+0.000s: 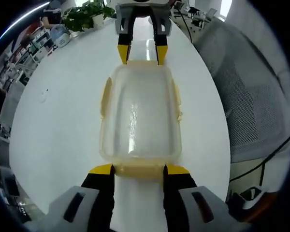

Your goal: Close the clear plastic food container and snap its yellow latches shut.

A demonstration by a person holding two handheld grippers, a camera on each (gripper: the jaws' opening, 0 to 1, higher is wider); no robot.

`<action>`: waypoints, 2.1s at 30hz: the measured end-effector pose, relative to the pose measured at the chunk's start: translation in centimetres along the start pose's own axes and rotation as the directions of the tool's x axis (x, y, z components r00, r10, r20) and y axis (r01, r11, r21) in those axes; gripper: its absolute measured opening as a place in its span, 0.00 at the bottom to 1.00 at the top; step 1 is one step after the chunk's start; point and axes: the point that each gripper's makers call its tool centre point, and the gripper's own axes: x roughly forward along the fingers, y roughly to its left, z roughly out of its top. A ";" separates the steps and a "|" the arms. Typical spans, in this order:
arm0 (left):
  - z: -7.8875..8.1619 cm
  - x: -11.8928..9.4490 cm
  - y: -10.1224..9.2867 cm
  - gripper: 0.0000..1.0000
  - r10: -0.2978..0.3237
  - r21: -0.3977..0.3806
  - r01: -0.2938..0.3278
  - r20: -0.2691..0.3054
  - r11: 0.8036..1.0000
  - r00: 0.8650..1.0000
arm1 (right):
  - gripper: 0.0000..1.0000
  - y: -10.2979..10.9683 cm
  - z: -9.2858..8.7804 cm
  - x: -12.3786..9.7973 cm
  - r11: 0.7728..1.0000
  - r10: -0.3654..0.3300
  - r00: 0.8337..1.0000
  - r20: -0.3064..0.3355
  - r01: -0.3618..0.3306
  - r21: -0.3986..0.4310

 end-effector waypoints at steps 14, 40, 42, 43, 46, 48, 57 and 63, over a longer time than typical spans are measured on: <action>1.6 -0.8 0.1 0.39 0.013 0.000 -0.013 0.004 1.000 1.000 | 0.38 -0.3 -0.3 -1.9 1.000 -0.011 1.000 -0.005 0.011 -0.023; 5.8 -1.0 0.9 0.39 0.025 0.017 -0.025 0.012 1.000 1.000 | 0.38 -0.9 -2.8 -5.4 0.999 -0.040 0.999 -0.028 0.040 -0.019; 6.2 -0.8 0.9 0.39 0.022 0.016 -0.023 0.017 1.000 1.000 | 0.38 -0.9 -3.3 -5.6 0.999 -0.042 0.999 -0.033 0.041 -0.020; 6.4 -0.8 0.8 0.39 0.021 0.015 -0.021 0.018 1.000 1.000 | 0.38 -0.9 -3.4 -5.7 0.999 -0.041 0.999 -0.034 0.041 -0.019; 6.9 -0.4 0.7 0.39 0.013 0.016 -0.014 0.022 1.000 1.000 | 0.38 -0.7 -4.0 -5.8 0.999 -0.036 0.999 -0.040 0.035 -0.012; 7.1 -0.2 0.6 0.39 0.007 0.016 -0.008 0.023 1.000 1.000 | 0.38 -0.6 -4.4 -5.8 1.000 -0.031 0.999 -0.045 0.030 -0.008; 8.3 0.4 0.3 0.39 -0.009 0.008 0.009 0.026 1.000 1.000 | 0.38 -0.5 -5.6 -6.3 1.000 -0.024 0.998 -0.050 0.024 -0.002; 9.1 0.6 0.2 0.39 -0.017 0.005 0.017 0.028 1.000 0.999 | 0.38 -0.4 -6.4 -6.7 1.000 -0.021 0.999 -0.047 0.021 0.004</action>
